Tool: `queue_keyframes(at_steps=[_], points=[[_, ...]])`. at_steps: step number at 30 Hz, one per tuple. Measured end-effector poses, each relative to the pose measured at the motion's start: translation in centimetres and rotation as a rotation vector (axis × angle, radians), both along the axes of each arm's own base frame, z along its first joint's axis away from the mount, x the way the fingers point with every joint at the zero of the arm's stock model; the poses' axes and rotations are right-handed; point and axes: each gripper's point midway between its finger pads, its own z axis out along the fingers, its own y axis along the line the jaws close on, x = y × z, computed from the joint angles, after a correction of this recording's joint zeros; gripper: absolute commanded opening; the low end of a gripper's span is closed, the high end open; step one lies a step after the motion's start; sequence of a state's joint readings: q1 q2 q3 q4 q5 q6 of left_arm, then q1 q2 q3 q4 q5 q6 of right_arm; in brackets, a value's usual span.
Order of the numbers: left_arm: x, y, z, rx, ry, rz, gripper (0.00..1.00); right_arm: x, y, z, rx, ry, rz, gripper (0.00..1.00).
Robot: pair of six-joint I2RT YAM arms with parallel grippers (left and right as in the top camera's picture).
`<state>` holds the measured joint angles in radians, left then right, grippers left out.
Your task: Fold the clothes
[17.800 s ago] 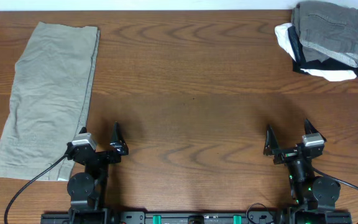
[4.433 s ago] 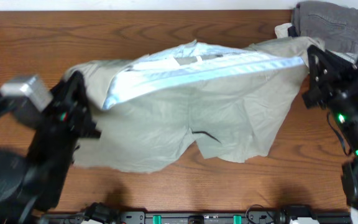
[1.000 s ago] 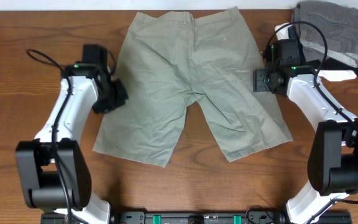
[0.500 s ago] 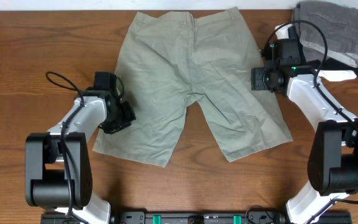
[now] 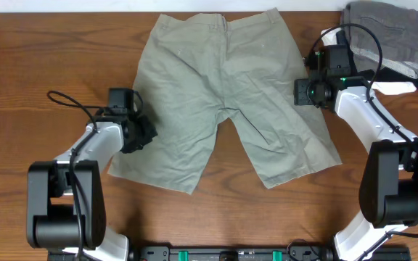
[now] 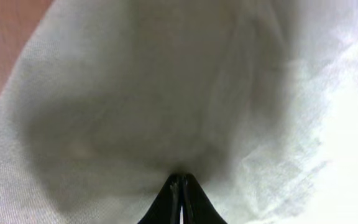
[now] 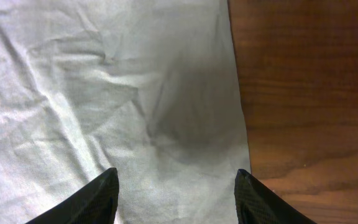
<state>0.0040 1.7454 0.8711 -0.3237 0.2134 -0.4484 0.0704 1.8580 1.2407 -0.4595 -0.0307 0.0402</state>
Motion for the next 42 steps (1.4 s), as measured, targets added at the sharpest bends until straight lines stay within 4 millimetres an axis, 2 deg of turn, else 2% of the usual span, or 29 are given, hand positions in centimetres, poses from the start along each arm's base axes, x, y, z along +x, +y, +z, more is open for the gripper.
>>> queue_keyframes(at_steps=[4, 8, 15, 18, 19, 24, 25, 28, 31, 34, 36, 39, 42], points=[[2.7, 1.7, -0.1, -0.04, -0.073, 0.056, 0.06, 0.0, 0.0, 0.0, 0.0, 0.001, 0.0, 0.58], [4.9, 5.0, -0.1, -0.085, -0.149, 0.152, 0.06, -0.1, 0.0, 0.0, 0.0, 0.003, 0.0, 0.59], [6.4, 13.2, 0.1, -0.05, -0.268, 0.333, 0.06, 0.1, 0.4, 0.1, 0.018, -0.003, 0.01, 0.61], [6.6, 15.1, 0.3, -0.035, -0.281, 0.354, 0.08, 0.2, 0.7, 0.2, 0.036, -0.01, 0.02, 0.62], [6.8, 15.4, 0.4, -0.032, -0.284, 0.352, 0.12, 0.2, 0.8, 0.2, 0.042, -0.012, 0.023, 0.62], [7.5, 15.4, 1.3, -0.015, -0.278, 0.321, 0.44, 0.6, 1.3, 0.5, 0.061, -0.032, 0.036, 0.66], [7.6, 15.5, 1.5, -0.011, -0.274, 0.316, 0.48, 0.8, 1.5, 0.6, 0.064, -0.038, 0.039, 0.68], [7.3, 15.7, 1.9, 0.01, -0.228, 0.319, 0.54, 1.9, 2.3, 1.3, 0.084, -0.093, 0.053, 0.73], [6.2, 15.6, 2.4, 0.023, -0.168, 0.323, 0.57, 3.9, 3.3, 3.0, 0.117, -0.2, 0.068, 0.77], [5.9, 14.7, 4.4, 0.014, -0.171, 0.304, 0.6, 6.0, 4.1, 4.8, 0.149, -0.312, 0.058, 0.8], [5.9, 13.4, 6.7, -0.003, -0.202, 0.275, 0.6, 7.5, 4.8, 5.4, 0.171, -0.38, 0.053, 0.8], [5.7, 11.1, 10.0, -0.027, -0.242, 0.213, 0.6, 9.0, 6.1, 4.2, 0.204, -0.42, 0.045, 0.8], [5.2, 8.5, 12.0, -0.034, -0.263, 0.131, 0.6, 9.2, 7.2, 0.7, 0.23, -0.375, 0.028, 0.79]])
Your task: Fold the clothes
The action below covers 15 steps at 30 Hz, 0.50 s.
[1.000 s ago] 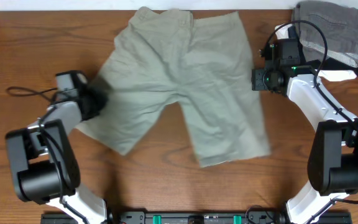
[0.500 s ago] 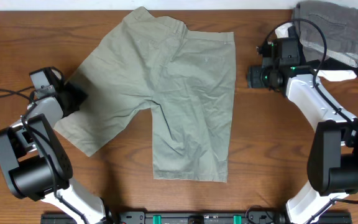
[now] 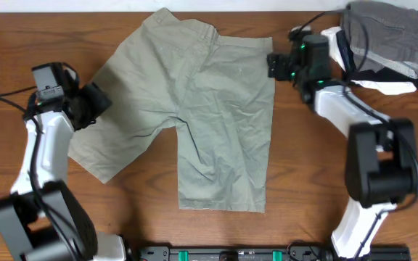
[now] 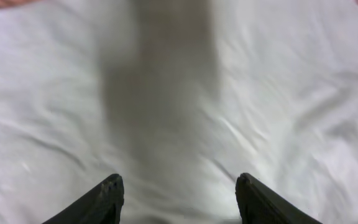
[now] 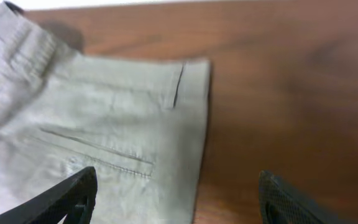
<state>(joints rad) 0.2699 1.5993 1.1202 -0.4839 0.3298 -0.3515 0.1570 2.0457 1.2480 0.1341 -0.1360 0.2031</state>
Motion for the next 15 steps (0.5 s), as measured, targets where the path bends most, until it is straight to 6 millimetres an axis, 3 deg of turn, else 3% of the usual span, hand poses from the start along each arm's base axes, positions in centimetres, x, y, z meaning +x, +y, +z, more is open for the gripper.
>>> queue_keyframes(at_steps=[3, 6, 10, 15], points=[[-0.4, -2.6, 1.3, 0.013, -0.018, -0.083, 0.6, -0.3, 0.7, -3.4, 0.006, 0.059, -0.001, 0.79], [-0.6, -4.9, 2.3, 0.034, -0.037, -0.152, 0.6, 0.0, 1.1, -5.2, 0.0, 0.09, 0.005, 0.75], [-0.8, -7.8, 2.8, 0.053, -0.049, -0.23, 0.6, 1.9, 1.8, -3.9, 0.002, 0.059, 0.014, 0.62], [-1.2, -10.8, 2.6, 0.074, -0.04, -0.308, 0.6, 2.8, 2.1, -2.8, -0.004, 0.04, 0.026, 0.5]])
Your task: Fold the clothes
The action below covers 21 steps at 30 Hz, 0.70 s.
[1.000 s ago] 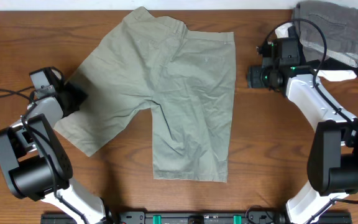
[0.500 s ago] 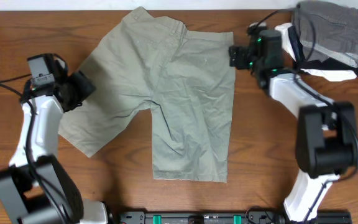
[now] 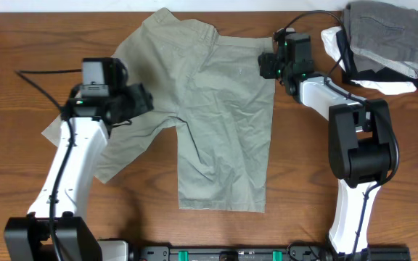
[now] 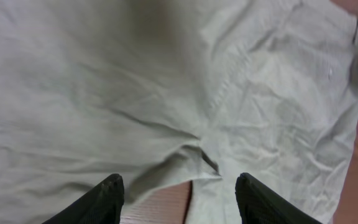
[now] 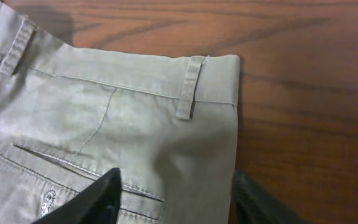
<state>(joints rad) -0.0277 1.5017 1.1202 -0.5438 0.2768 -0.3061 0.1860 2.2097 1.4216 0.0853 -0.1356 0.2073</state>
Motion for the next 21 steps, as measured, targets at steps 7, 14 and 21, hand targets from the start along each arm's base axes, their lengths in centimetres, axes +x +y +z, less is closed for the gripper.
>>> queue_keyframes(at_steps=[7, 14, 21], points=[[-0.7, -1.7, -0.4, 0.047, 0.018, -0.041, 0.6, -0.7, 0.3, -2.8, -0.021, 0.064, 0.011, 0.5], [-1.0, -1.6, -0.7, 0.065, 0.034, -0.036, 0.6, -0.8, 0.2, -3.0, -0.049, 0.067, -0.009, 0.51], [-1.4, -3.4, -0.8, 0.072, 0.034, -0.084, 0.6, -0.8, -0.1, -3.1, -0.102, 0.069, -0.046, 0.56]])
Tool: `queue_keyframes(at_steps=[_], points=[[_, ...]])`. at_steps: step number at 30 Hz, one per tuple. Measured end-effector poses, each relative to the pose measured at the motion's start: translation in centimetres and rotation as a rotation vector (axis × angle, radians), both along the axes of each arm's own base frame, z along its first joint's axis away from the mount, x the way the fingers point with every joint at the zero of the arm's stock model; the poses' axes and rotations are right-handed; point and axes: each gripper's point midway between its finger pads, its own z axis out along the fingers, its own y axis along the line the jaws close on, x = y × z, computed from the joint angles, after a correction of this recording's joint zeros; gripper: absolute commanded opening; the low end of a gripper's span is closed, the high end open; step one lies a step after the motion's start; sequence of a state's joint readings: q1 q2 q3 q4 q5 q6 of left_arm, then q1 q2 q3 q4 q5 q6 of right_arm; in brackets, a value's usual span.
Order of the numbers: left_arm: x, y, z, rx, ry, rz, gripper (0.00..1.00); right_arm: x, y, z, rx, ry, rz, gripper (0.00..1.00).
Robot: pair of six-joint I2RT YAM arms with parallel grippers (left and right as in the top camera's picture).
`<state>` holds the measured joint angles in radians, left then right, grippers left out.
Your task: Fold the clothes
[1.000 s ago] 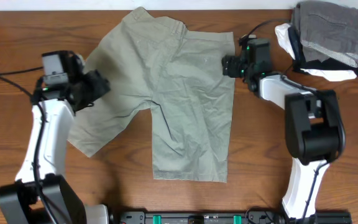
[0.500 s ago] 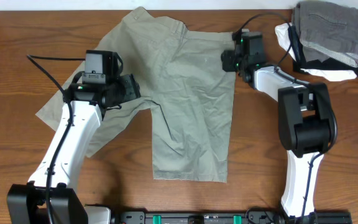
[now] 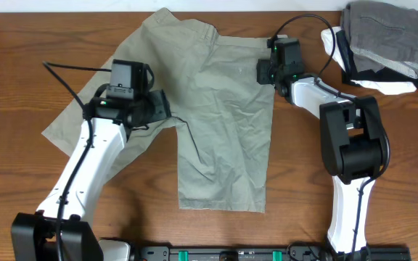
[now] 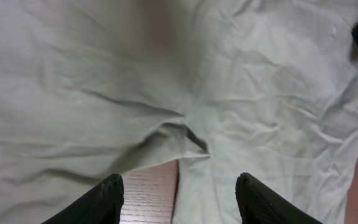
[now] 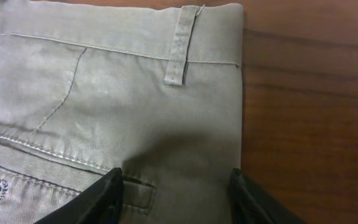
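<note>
Khaki shorts [image 3: 216, 109] lie flat, waistband at the back. One leg [image 3: 85, 127] spreads to the left and the other [image 3: 223, 181] points toward the front edge. My left gripper [image 3: 160, 107] hovers open over the crotch notch [image 4: 188, 138], its fingers [image 4: 98, 199] straddling cloth and a strip of bare wood. My right gripper [image 3: 262, 71] is open over the waistband's right corner [image 5: 213, 37], close to the cloth beside a belt loop [image 5: 179, 43]. Neither gripper holds anything.
A pile of other clothes, a grey garment [image 3: 383, 32] on top of white and black ones, sits at the back right corner. The wooden table [image 3: 339, 217] shows around the shorts. The arm bases stand at the front edge.
My left gripper has moved right, from over the left leg to over the crotch. My right gripper has come closer to the waistband corner. The shorts lie as before.
At first the shorts lay with both legs toward the front, my left gripper shut at the left leg's edge and my right open at the right leg. Later the shorts lay shifted left with one leg spread sideways, both grippers open. The right then reached the waistband corner, the left the crotch.
</note>
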<state>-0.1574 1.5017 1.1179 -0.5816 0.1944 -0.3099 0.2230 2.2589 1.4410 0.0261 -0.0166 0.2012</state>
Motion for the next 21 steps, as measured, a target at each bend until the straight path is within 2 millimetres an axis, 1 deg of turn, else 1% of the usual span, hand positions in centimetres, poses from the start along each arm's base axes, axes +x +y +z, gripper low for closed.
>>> queue_keyframes(at_steps=[6, 9, 11, 13, 16, 19, 20, 21], points=[[-0.1, -0.1, -0.1, 0.013, 0.002, -0.001, 0.6, 0.0, -0.6, -0.1, -0.032, 0.007, -0.028, 0.57], [-0.2, 0.0, -0.3, 0.015, 0.005, -0.001, 0.6, -0.1, -1.0, -0.3, -0.049, 0.016, -0.041, 0.55], [-0.3, 0.0, -0.4, 0.017, 0.008, 0.0, 0.6, -0.2, -1.2, -0.3, -0.056, 0.023, -0.047, 0.52], [-0.3, 0.0, -0.4, 0.018, 0.01, 0.0, 0.6, -0.3, -1.3, -0.3, -0.064, 0.03, -0.052, 0.4], [-0.3, 0.0, -0.5, 0.018, 0.01, 0.0, 0.6, -0.4, -1.4, -0.4, -0.066, 0.038, -0.06, 0.19], [-0.3, 0.0, -0.5, 0.018, 0.01, 0.0, 0.6, -0.6, -1.2, -0.5, -0.051, 0.047, -0.063, 0.04], [-0.3, 0.0, -0.5, 0.018, 0.01, 0.0, 0.6, -0.6, -1.0, -0.5, -0.049, 0.05, -0.061, 0.01], [-0.3, 0.0, -0.5, 0.018, 0.01, 0.0, 0.6, -0.6, -0.8, -0.5, -0.046, 0.052, -0.059, 0.01]])
